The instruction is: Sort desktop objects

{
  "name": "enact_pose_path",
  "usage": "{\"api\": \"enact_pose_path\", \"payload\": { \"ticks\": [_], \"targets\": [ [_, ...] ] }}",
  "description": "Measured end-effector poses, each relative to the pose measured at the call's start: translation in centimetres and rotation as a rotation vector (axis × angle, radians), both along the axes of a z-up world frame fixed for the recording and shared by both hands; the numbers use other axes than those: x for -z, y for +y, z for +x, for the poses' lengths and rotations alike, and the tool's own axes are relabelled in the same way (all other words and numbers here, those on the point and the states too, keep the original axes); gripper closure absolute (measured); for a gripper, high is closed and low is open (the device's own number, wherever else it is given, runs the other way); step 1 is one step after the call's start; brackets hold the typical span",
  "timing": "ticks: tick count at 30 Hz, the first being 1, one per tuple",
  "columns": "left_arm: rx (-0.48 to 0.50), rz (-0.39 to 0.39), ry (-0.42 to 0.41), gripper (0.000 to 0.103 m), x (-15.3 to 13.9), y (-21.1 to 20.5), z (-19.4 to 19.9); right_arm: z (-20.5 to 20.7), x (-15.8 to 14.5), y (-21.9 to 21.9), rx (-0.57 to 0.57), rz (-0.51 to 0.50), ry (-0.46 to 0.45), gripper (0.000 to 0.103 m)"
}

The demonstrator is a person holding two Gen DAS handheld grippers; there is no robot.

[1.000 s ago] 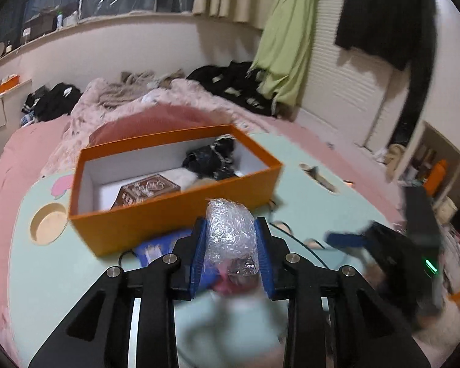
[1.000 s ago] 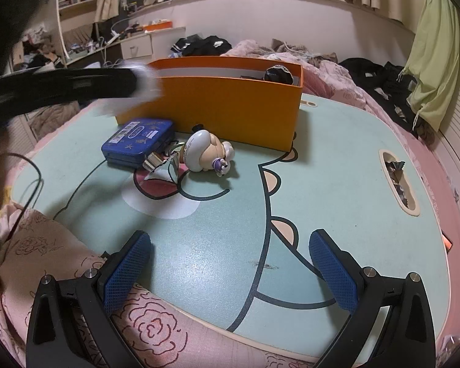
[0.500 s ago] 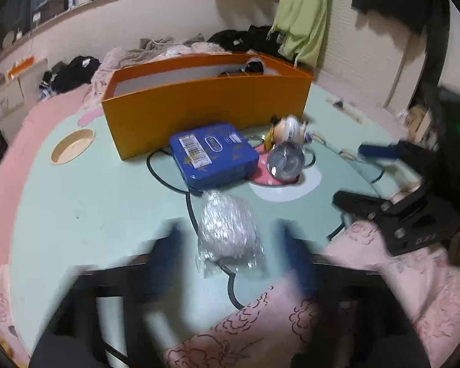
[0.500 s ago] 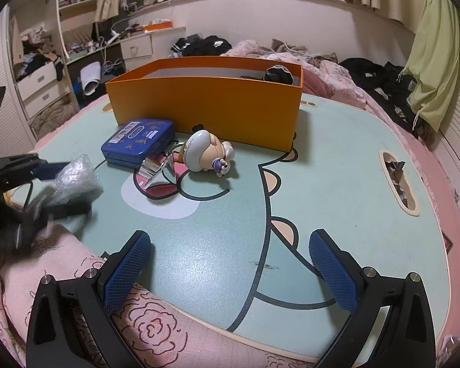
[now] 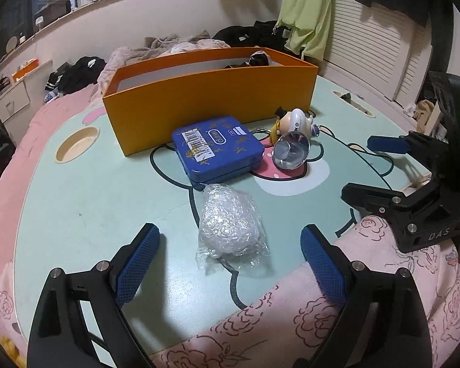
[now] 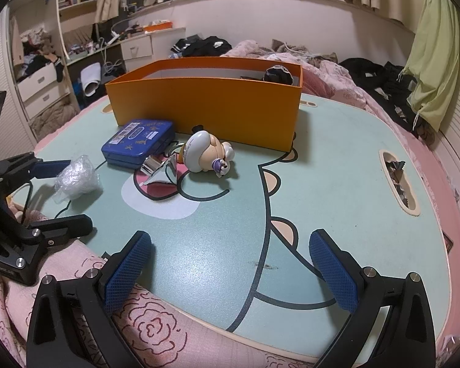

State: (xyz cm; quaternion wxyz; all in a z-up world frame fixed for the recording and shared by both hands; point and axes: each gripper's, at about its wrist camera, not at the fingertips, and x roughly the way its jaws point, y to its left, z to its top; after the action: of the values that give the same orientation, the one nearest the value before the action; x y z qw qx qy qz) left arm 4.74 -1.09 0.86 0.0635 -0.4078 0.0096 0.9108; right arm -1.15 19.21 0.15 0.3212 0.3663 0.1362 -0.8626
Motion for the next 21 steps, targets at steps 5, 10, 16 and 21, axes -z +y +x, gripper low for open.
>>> {"api": "enact_pose_path", "payload": {
  "ticks": [5,10,16,21],
  "targets": [
    [0.0,0.003,0.043,0.043,-0.2,0.0,0.4,-1.1,-0.9,-0.6,-0.015,-0.038,-0.065,0.0],
    [0.01,0.004,0.063,0.07,-0.3,0.1,0.4,-4.0,-3.8,-1.8,-0.005,-0.174,-0.133,0.0],
    [0.014,0.006,0.067,0.07,-0.2,0.0,0.4,-8.6,-3.7,-4.8,0.086,-0.151,-0.213,0.038],
    [0.013,0.004,0.067,0.07,-0.2,0.0,0.4,-9.0,-2.1,-5.0,0.07,-0.135,-0.237,0.038]
  ]
}}
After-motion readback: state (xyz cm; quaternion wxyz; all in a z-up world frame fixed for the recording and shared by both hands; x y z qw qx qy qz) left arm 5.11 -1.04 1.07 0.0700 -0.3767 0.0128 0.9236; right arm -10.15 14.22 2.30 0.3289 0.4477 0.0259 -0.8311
